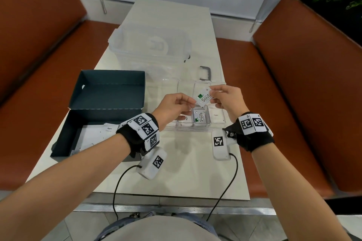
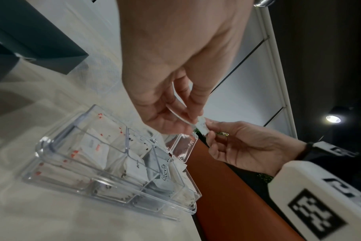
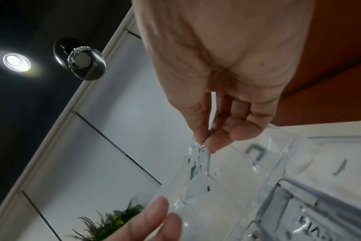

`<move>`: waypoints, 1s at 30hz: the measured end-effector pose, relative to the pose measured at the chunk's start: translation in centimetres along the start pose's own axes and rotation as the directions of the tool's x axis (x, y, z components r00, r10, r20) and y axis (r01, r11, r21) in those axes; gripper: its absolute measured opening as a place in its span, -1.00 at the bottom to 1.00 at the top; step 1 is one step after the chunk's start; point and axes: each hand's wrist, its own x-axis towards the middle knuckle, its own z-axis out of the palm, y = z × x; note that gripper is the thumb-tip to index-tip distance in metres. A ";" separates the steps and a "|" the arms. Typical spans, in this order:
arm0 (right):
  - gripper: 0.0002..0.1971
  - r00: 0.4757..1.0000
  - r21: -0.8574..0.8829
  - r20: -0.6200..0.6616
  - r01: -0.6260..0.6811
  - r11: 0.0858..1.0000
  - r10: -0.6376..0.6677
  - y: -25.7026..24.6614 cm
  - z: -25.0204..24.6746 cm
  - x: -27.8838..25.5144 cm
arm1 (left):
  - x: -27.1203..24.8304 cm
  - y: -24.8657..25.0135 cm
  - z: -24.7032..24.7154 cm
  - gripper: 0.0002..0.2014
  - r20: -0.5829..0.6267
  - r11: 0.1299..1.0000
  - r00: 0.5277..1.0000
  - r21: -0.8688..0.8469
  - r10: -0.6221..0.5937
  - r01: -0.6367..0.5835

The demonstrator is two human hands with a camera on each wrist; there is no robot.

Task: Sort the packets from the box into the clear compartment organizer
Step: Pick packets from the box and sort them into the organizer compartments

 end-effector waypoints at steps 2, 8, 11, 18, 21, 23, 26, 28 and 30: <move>-0.86 1.000 -0.125 -0.013 0.000 0.992 -0.001 0.6 -0.4 0.7 | -0.1 -0.2 -0.1 -0.84 0.003 1.000 1.000 -0.006 -0.020 0.020; -0.78 0.994 -0.511 0.079 0.103 0.853 -0.073 2.4 0.8 1.2 | -0.4 -0.5 -0.7 -0.86 -0.020 0.999 0.999 -0.006 -0.048 0.048; -0.88 0.995 -0.568 0.060 0.098 0.817 -0.077 3.0 1.8 1.3 | -0.6 -0.6 -1.0 -0.85 -0.029 0.998 0.998 -0.010 -0.057 0.057; -0.88 0.985 -0.696 0.100 0.170 0.697 -0.141 4.4 3.1 0.8 | -1.0 -0.7 -1.4 -0.82 -0.042 0.998 0.997 -0.014 -0.066 0.066; -0.84 0.978 -0.787 0.138 0.205 0.581 -0.157 4.7 3.0 0.5 | -1.2 -0.7 -1.5 -0.82 -0.048 0.997 0.996 -0.024 -0.071 0.070; -0.82 0.980 -0.863 0.169 0.199 0.464 -0.107 4.9 3.1 0.3 | -1.2 -0.8 -1.6 -0.82 -0.048 0.997 0.996 -0.030 -0.075 0.074; -0.80 0.986 -0.904 0.159 0.165 0.394 -0.048 5.1 3.5 0.1 | -1.3 -0.9 -1.6 -0.81 -0.047 0.996 0.995 -0.028 -0.083 0.082; -0.79 0.987 -0.917 0.155 0.161 0.364 -0.045 5.1 3.7 0.0 | -1.5 -0.9 -1.6 -0.81 -0.046 0.996 0.995 -0.024 -0.086 0.085; -0.79 0.987 -0.926 0.159 0.162 0.342 -0.038 5.0 3.9 0.0 | -1.6 -0.9 -1.7 -0.81 -0.045 0.996 0.995 -0.024 -0.088 0.087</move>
